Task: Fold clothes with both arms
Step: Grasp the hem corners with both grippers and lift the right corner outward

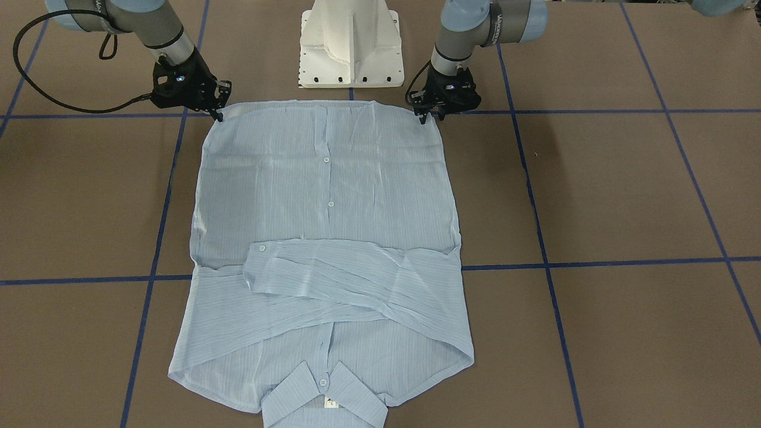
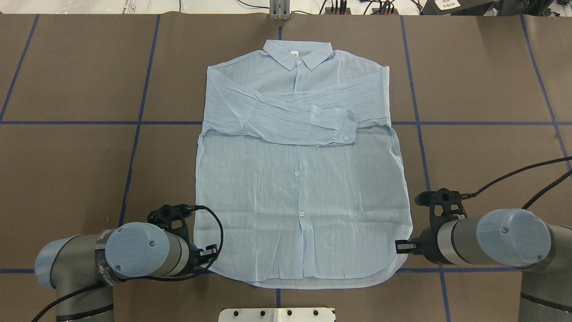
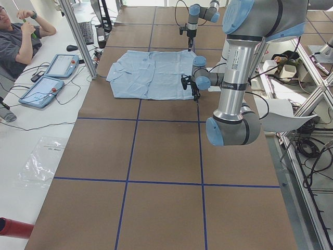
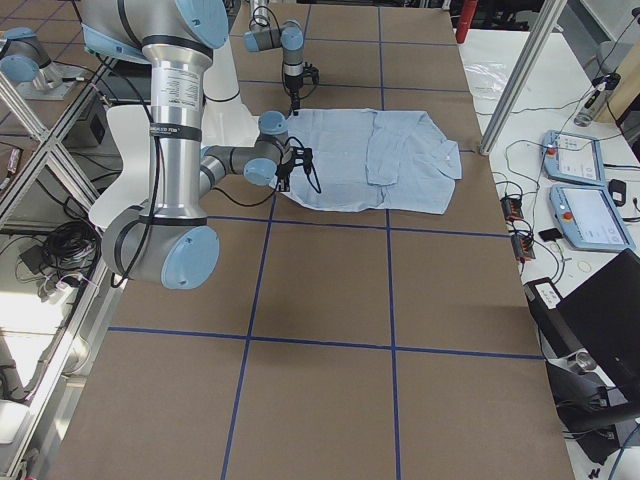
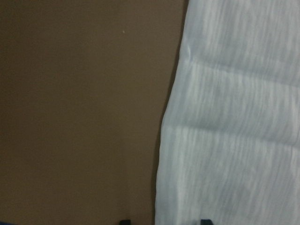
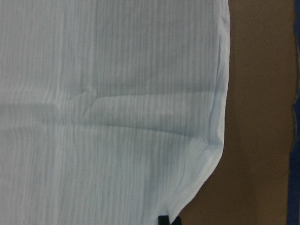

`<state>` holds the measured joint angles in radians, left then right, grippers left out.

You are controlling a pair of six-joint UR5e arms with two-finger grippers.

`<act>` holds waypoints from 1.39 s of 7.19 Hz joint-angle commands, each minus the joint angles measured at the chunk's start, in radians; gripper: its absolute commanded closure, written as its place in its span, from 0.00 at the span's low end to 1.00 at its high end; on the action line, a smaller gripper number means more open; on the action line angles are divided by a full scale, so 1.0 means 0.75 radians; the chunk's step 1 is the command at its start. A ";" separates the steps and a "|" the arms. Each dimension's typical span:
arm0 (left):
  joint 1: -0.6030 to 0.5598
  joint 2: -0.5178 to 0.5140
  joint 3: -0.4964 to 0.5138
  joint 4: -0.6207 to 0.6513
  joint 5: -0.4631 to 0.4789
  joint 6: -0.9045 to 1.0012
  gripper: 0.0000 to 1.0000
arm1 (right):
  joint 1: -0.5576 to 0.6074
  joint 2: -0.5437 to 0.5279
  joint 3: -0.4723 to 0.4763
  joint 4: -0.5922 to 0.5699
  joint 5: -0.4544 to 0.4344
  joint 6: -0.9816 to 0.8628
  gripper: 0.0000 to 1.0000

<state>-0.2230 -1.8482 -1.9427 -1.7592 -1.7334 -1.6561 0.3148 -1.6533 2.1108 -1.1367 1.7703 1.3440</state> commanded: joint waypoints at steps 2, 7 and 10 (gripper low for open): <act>0.003 -0.019 0.001 0.034 0.000 -0.001 0.68 | 0.006 0.000 0.000 0.000 0.004 0.000 1.00; -0.038 -0.019 -0.020 0.036 0.000 0.001 1.00 | 0.040 0.002 0.002 0.000 0.012 0.000 1.00; -0.109 -0.019 -0.113 0.036 -0.010 0.009 1.00 | 0.081 0.004 0.039 0.016 0.028 -0.004 1.00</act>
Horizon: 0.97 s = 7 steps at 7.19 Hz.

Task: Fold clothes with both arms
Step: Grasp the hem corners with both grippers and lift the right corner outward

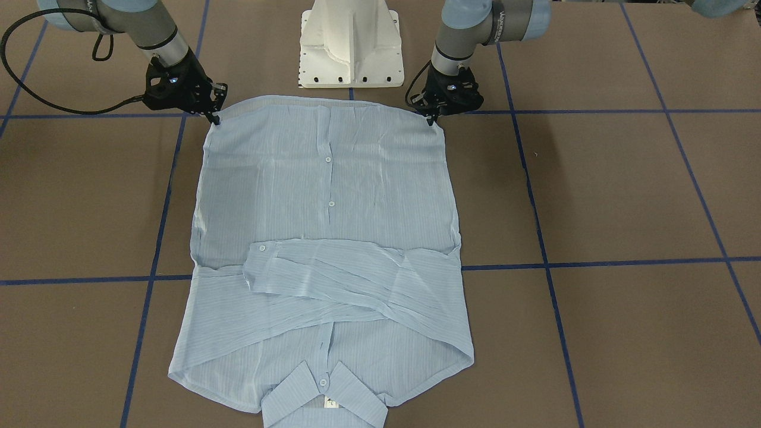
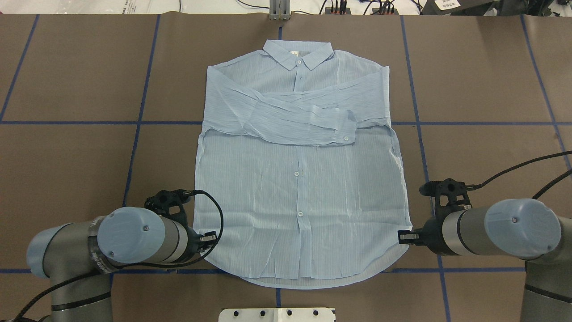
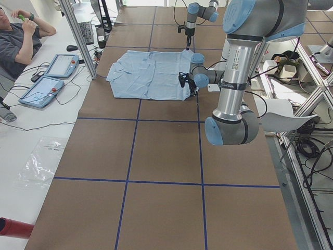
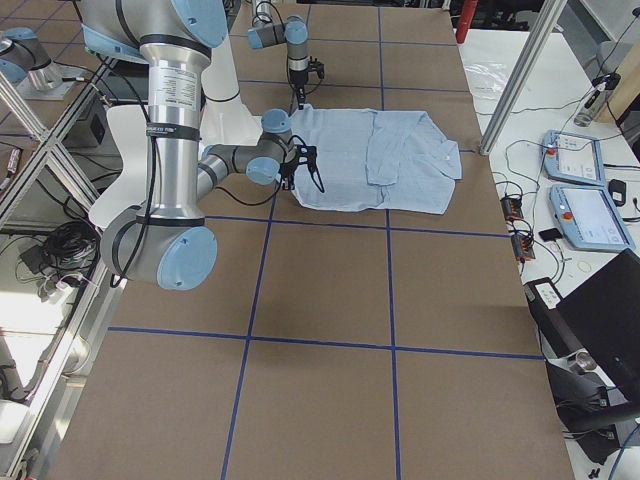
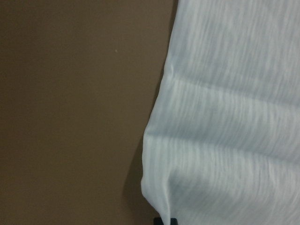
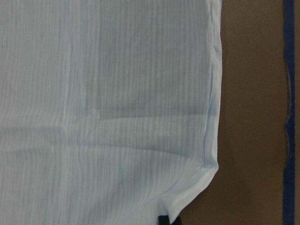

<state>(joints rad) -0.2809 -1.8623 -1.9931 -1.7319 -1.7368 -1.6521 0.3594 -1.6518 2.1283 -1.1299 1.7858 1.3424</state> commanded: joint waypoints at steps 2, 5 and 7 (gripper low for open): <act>-0.073 -0.006 -0.091 0.039 -0.010 0.157 1.00 | 0.181 0.000 0.028 0.007 0.199 -0.019 1.00; -0.075 -0.006 -0.091 0.041 -0.012 0.182 1.00 | 0.273 0.000 0.028 0.007 0.280 -0.023 1.00; -0.096 -0.008 -0.112 0.041 -0.063 0.182 1.00 | 0.326 0.000 0.022 0.007 0.327 -0.045 1.00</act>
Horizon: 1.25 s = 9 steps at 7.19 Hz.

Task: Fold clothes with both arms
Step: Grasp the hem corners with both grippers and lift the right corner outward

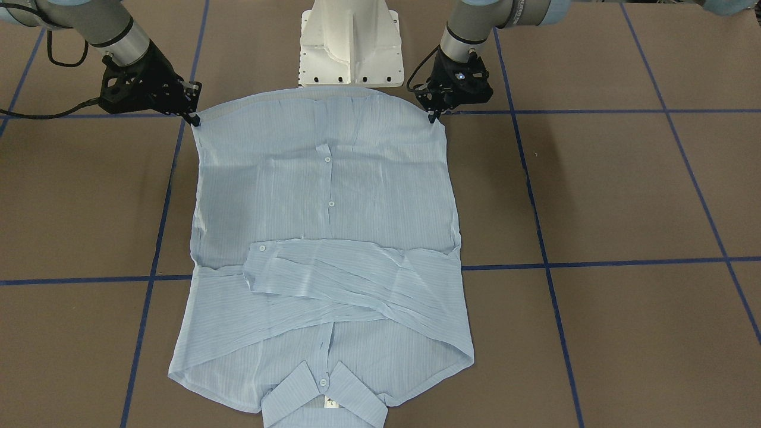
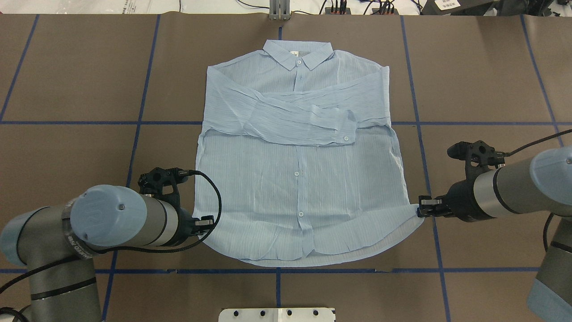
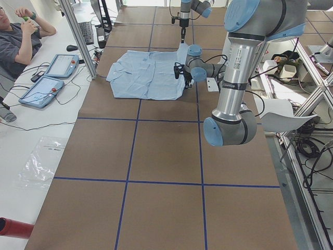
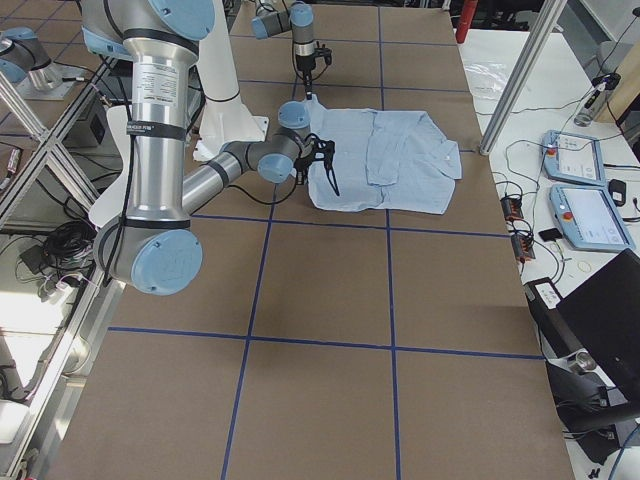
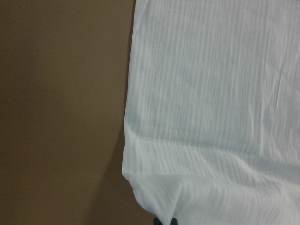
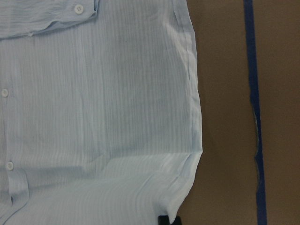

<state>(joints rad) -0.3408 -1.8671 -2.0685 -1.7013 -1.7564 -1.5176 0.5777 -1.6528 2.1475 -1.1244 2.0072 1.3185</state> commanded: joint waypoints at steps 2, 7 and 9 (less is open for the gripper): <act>-0.040 -0.010 -0.020 -0.002 -0.065 0.001 1.00 | 0.060 0.001 -0.004 -0.002 0.056 -0.017 1.00; -0.053 -0.006 -0.020 -0.002 -0.065 -0.001 1.00 | 0.107 -0.001 -0.010 -0.002 0.091 -0.017 1.00; -0.077 -0.010 -0.020 -0.002 -0.068 -0.003 1.00 | 0.131 0.005 -0.020 -0.002 0.101 -0.019 1.00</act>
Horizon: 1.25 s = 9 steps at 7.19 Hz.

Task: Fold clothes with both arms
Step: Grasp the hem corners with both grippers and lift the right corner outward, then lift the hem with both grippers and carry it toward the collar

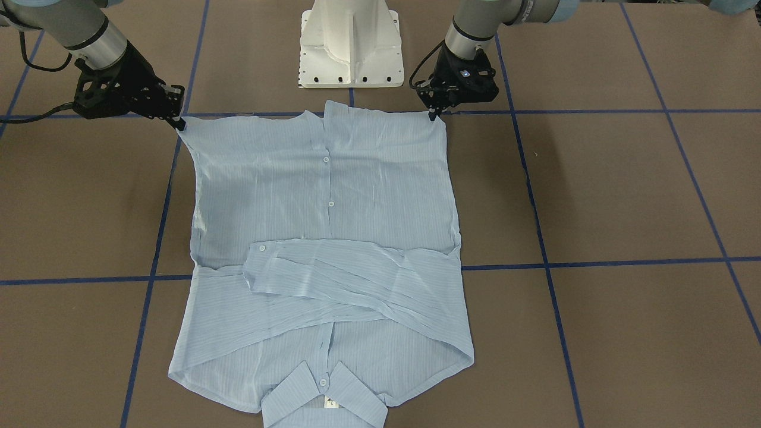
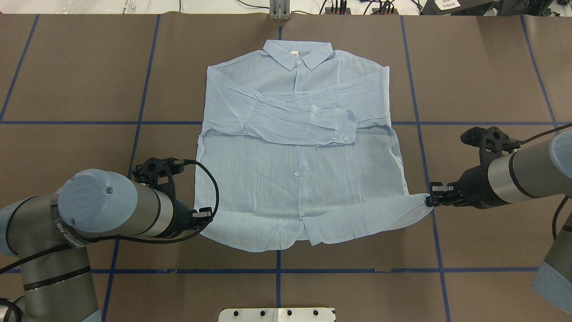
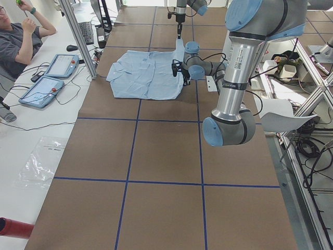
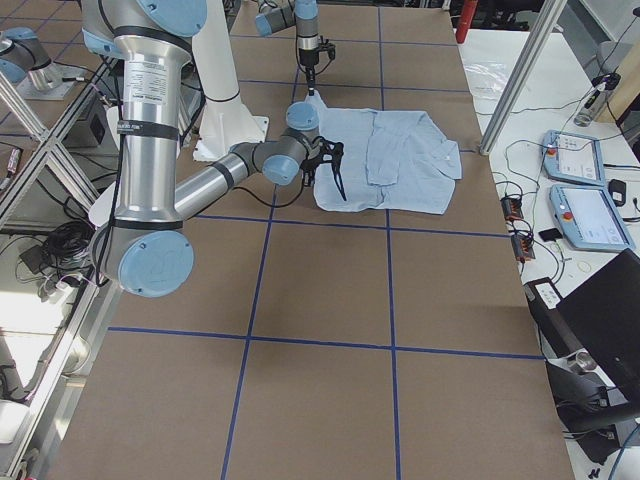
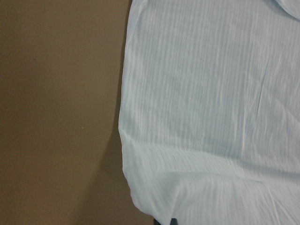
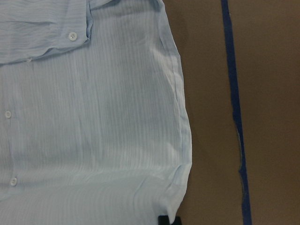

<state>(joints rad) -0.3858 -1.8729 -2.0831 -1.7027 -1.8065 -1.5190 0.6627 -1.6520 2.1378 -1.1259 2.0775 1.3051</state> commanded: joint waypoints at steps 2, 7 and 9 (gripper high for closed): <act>-0.111 -0.035 0.002 -0.004 -0.015 0.002 1.00 | 0.150 0.165 -0.125 -0.014 0.107 -0.002 1.00; -0.393 -0.290 0.271 -0.026 -0.048 0.142 1.00 | 0.482 0.543 -0.538 -0.020 0.289 -0.126 1.00; -0.459 -0.415 0.425 -0.037 -0.048 0.142 1.00 | 0.525 0.686 -0.692 -0.020 0.298 -0.131 1.00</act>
<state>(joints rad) -0.7014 -2.1330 -1.8295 -1.7241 -1.8417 -1.4139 1.0347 -1.2026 1.6897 -1.1412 2.2957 1.2100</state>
